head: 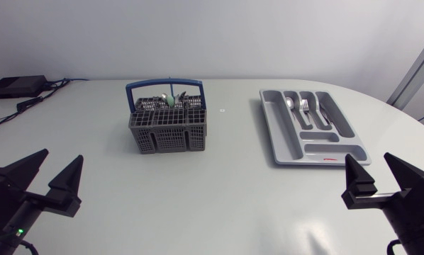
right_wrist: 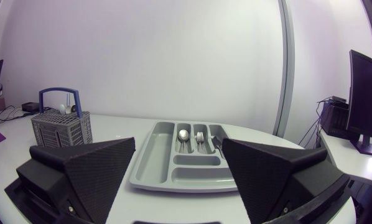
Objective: Unload the cutlery basket into the drawer organizer.
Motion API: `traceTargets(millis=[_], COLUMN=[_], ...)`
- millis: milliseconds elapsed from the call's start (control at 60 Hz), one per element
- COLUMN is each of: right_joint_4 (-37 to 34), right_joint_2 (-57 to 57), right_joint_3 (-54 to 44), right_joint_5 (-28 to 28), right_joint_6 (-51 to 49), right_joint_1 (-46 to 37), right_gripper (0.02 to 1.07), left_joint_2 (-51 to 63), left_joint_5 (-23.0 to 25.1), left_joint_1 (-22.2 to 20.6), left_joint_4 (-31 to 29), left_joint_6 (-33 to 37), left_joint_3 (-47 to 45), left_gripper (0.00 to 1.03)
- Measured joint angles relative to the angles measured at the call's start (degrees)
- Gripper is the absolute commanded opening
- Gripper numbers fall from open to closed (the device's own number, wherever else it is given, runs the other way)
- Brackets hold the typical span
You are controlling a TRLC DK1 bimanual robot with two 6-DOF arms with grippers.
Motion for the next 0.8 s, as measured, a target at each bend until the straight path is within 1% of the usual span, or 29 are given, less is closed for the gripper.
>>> traceTargets(millis=[83,133,267,367,433,533,617,667,733,800], right_joint_4=[-1.68,-2.12,-2.08,-2.38,-3.17,-6.67,-10.25,-12.07,-14.38,-16.22], right_joint_2=[0.20,1.03,7.10,14.45,19.69,27.58,34.56,38.56,43.93,48.52], right_joint_3=[1.05,2.40,7.98,13.46,17.49,24.44,30.58,33.83,37.75,40.48], right_joint_5=[0.00,-0.04,-0.09,-0.24,-0.26,-0.22,-0.24,-0.24,-0.24,-0.26], right_joint_6=[-0.07,-0.26,-0.48,-0.50,-0.50,-0.81,-0.94,-1.11,-1.11,-1.36], right_joint_1=[0.79,1.31,1.90,1.97,2.40,3.50,4.31,4.52,4.94,5.90], right_gripper=[1.01,0.99,0.99,0.99,0.99,0.99,0.99,0.99,0.99,0.99], left_joint_2=[4.28,8.13,17.16,22.69,26.58,33.48,38.86,41.53,45.00,48.35], left_joint_5=[0.00,0.00,0.02,0.00,0.00,0.02,0.04,0.04,0.04,0.09], left_joint_1=[-0.07,-0.57,-2.51,-3.78,-4.87,-6.36,-6.99,-7.26,-7.61,-7.82], left_joint_4=[-1.31,-2.56,-5.31,-7.13,-9.44,-14.10,-16.57,-17.75,-19.39,-20.87], left_joint_6=[-0.02,-0.02,-0.02,-0.09,-0.24,-0.22,-0.22,-0.22,-0.04,1.11], left_joint_3=[3.65,6.84,15.06,20.65,24.61,31.19,35.45,37.22,39.10,40.63], left_gripper=[0.98,0.98,0.98,0.96,0.96,0.96,0.96,0.96,0.91,0.91])
